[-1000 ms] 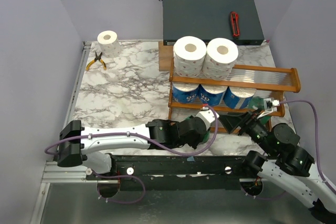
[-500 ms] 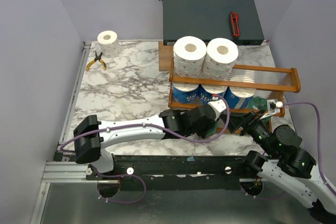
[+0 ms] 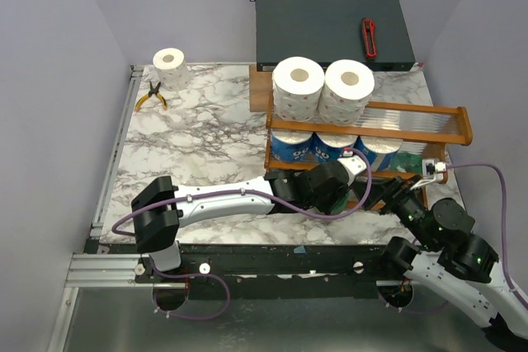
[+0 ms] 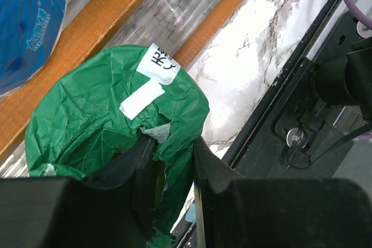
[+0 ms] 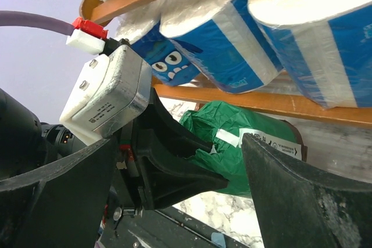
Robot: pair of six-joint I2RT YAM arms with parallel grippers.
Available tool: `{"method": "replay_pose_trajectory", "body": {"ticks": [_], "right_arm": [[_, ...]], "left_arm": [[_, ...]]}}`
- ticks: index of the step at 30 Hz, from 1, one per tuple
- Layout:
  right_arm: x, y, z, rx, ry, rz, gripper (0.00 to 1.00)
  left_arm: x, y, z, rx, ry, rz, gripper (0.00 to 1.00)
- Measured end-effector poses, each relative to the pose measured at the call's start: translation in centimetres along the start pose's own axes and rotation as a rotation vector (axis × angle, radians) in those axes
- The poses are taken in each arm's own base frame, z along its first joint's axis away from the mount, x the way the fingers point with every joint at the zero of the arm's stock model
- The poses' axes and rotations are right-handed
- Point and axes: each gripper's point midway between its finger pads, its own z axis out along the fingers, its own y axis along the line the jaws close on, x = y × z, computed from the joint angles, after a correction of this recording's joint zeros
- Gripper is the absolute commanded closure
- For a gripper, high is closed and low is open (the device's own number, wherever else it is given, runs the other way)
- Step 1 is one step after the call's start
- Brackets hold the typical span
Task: Place and organize the paper towels onto the shelf
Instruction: Place the paper towel on the shelf.
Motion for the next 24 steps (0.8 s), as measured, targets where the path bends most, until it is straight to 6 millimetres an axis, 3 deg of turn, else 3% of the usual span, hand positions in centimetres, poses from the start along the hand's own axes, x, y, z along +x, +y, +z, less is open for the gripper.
{"method": "replay_pose_trajectory", "body": {"ticks": [8, 12, 24], "right_arm": [[-0.2, -1.3, -0.5, 0.052, -0.023, 0.014, 0.06], [-0.6, -1.7, -0.8, 0.067, -0.044, 0.032, 0.00], [-2.3, -0.6, -1.6, 0.015, -0.108, 0.101, 0.00]], "left_arm": [[0.1, 0.0, 1.3, 0.007, 0.008, 0.001, 0.74], [0.3, 0.4, 1.8, 0.000, 0.013, 0.005, 0.74], [-0.9, 1.4, 3.6, -0.014, -0.011, 0.010, 0.72]]}}
